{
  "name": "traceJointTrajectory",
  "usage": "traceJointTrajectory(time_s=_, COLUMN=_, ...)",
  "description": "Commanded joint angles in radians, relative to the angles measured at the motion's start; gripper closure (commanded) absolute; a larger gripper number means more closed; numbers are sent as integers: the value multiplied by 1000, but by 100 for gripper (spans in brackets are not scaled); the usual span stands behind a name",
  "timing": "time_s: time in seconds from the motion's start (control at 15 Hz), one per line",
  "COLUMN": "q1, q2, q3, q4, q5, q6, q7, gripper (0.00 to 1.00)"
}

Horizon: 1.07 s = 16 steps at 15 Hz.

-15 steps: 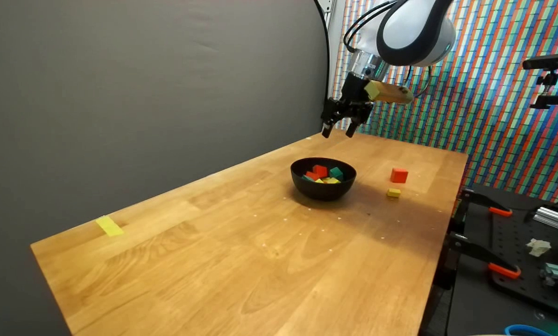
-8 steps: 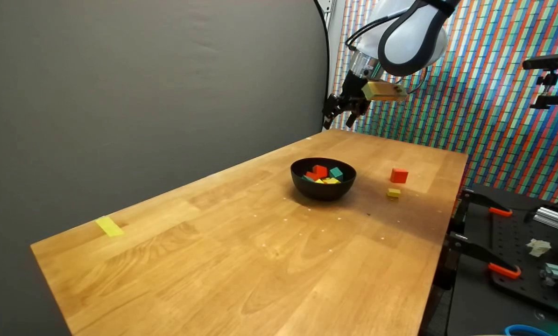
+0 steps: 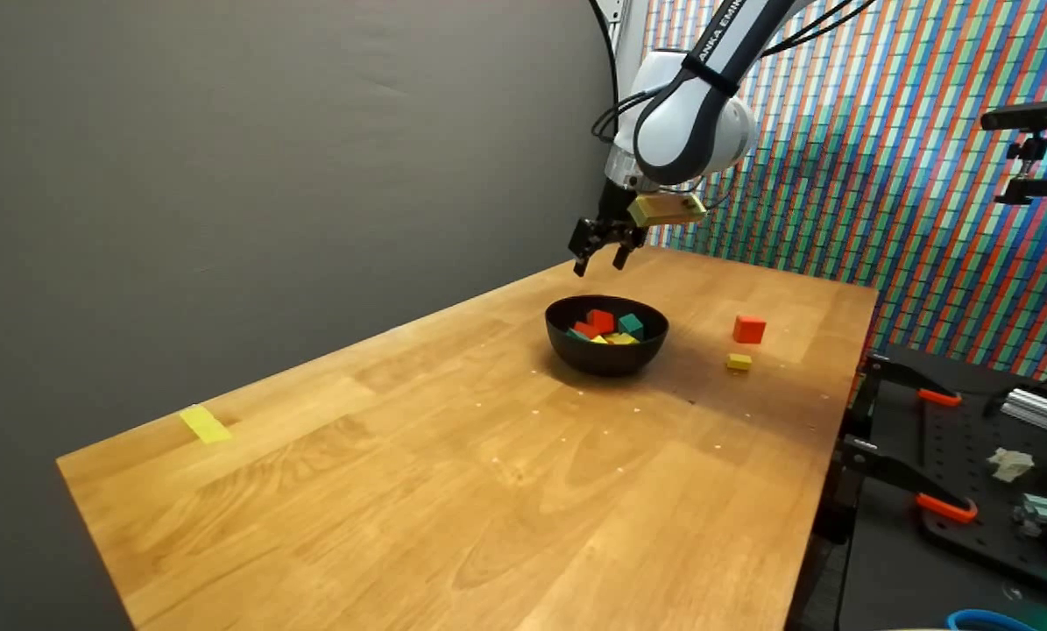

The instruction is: Place all the blocks inside the black bowl

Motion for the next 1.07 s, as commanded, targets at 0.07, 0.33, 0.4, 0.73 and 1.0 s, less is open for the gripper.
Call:
traceJointTrajectory(time_s=0.07, q1=-40, q2=140, q3=16, q4=196, q5=36, q6=-128, q7=-47, gripper=0)
traceJointTrajectory(time_s=0.33, q1=-67, q2=204, q3=31, q4=284, q5=50, q6=-228, q7=-67, gripper=25)
traceJointTrajectory(time_s=0.4, q1=-65, q2=213, q3=27, q4=297, q5=49, q6=-252, q7=-68, gripper=28)
traceJointTrajectory(time_s=0.73, q1=-49, q2=204, q3=5, q4=317, q5=30, q6=-329, q7=-61, gripper=60)
traceJointTrajectory(time_s=1.0, q1=-23, q2=179, q3=-25, q4=295, q5=11, q6=-324, q7=-32, gripper=88)
